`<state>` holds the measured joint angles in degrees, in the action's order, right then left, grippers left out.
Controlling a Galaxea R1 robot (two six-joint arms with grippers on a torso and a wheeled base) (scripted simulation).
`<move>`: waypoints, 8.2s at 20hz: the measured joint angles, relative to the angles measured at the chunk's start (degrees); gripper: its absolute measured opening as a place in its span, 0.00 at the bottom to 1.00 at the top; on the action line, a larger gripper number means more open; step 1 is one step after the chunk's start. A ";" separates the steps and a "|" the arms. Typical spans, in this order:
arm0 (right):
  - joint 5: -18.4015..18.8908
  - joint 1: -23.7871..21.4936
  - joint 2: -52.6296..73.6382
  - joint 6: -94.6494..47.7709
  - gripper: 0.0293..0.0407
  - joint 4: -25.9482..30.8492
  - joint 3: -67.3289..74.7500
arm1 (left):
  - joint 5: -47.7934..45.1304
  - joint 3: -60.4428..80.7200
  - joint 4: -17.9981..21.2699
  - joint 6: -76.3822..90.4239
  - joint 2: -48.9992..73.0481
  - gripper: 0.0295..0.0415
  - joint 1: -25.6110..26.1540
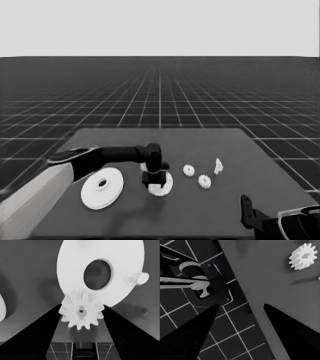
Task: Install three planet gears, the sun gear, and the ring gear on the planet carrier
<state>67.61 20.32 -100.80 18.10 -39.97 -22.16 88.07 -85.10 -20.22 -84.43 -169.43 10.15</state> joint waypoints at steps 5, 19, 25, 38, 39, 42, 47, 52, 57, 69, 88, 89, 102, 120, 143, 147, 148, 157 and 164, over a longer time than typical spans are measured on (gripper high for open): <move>0.00 0.00 0.00 0.00 0.81 0.00 0.00 | -0.13 -0.29 -0.35 0.19 -0.06 0.41 0.32; 0.00 0.00 0.00 0.00 0.81 0.00 0.00 | 1.66 5.13 8.55 -3.75 0.98 0.75 -8.76; 0.00 0.00 0.00 0.00 0.81 0.00 0.00 | -0.66 -4.36 10.98 7.67 2.14 0.75 -10.83; 0.00 0.00 0.00 0.00 0.81 0.00 0.00 | -8.84 -39.48 7.11 32.86 -5.81 0.75 -3.24; 0.00 0.00 0.00 0.00 0.81 0.00 0.00 | -9.28 -40.46 6.87 33.36 -6.20 0.75 -2.80; 0.00 0.00 0.00 0.00 0.81 0.00 0.00 | -9.72 -41.57 6.67 33.93 -6.65 0.75 -2.42; 0.00 0.00 0.00 0.00 0.81 0.00 0.00 | -9.82 -41.86 6.60 34.08 -6.72 0.14 -2.44; 0.00 0.00 0.00 0.00 0.81 0.00 0.00 | -9.82 -41.87 6.60 34.11 -6.72 0.14 -2.44; 0.00 0.00 0.00 0.00 0.81 0.00 0.00 | -3.88 -30.68 11.66 28.32 -2.40 0.14 -9.99; 0.00 0.00 0.00 0.00 0.81 0.00 0.00 | -1.66 -23.56 12.19 17.52 -6.37 0.14 -11.44; 0.00 0.00 0.00 0.00 0.81 0.00 0.00 | -5.86 -30.47 5.08 20.72 -9.07 0.74 -3.30; 0.00 0.00 0.00 0.00 0.81 0.00 0.00 | -5.86 -30.47 5.08 20.72 -9.07 0.74 -3.29; 0.00 0.00 0.00 0.00 0.81 0.00 0.00 | -1.61 -23.39 12.00 16.84 -6.74 0.75 -11.34; 17.69 -20.69 -37.45 46.14 0.81 29.29 -49.49 | -49.30 61.15 2.45 104.51 68.86 0.75 -29.75; 11.48 -9.09 -42.55 43.31 0.17 20.41 -61.65 | -49.31 61.16 2.45 104.53 68.88 0.75 -29.76; 16.82 -18.02 -39.65 46.30 0.17 27.84 -54.41 | -49.31 61.16 2.45 104.53 68.88 0.75 -29.76; 17.28 -19.15 -39.52 46.43 0.17 28.80 -54.08 | -49.31 61.16 2.45 104.53 68.88 0.75 -29.76; 20.12 -20.79 -59.90 59.24 0.17 29.59 -61.68 | -49.31 61.16 2.45 104.53 68.88 0.75 -29.76; 20.13 -20.80 -66.30 59.18 0.17 29.69 -67.91 | -49.31 61.16 2.45 104.53 68.88 0.75 -29.76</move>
<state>87.74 -0.48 -167.10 77.27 -10.28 -90.07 38.76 -23.94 -17.77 20.10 -100.55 -19.61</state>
